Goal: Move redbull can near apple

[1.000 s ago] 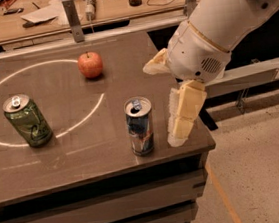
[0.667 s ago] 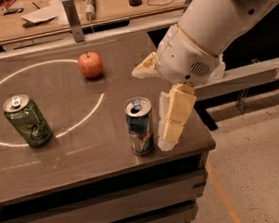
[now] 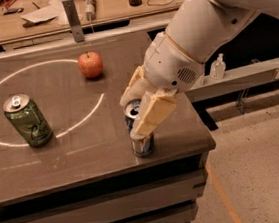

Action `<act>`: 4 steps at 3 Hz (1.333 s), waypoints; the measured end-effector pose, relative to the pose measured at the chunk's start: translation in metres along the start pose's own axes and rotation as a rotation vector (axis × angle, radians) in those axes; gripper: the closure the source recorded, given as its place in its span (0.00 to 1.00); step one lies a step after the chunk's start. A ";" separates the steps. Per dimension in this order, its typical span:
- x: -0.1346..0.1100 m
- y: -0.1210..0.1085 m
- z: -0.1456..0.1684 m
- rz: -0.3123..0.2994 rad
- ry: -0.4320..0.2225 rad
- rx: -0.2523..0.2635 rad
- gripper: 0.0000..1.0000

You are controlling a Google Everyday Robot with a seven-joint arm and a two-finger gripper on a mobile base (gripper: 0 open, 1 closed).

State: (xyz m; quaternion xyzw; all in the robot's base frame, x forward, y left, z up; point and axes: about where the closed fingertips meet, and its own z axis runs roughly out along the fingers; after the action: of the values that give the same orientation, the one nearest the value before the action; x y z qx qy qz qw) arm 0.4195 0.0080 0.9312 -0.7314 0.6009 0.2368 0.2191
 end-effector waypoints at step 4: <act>-0.032 -0.139 -0.059 -0.041 0.018 0.195 1.00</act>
Offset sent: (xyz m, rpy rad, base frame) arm 0.1013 0.0009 0.0647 0.0269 -0.1806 -0.0535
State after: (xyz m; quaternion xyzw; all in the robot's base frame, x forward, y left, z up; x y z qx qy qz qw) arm 0.5559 0.0221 1.0024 -0.7209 0.6078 0.1662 0.2885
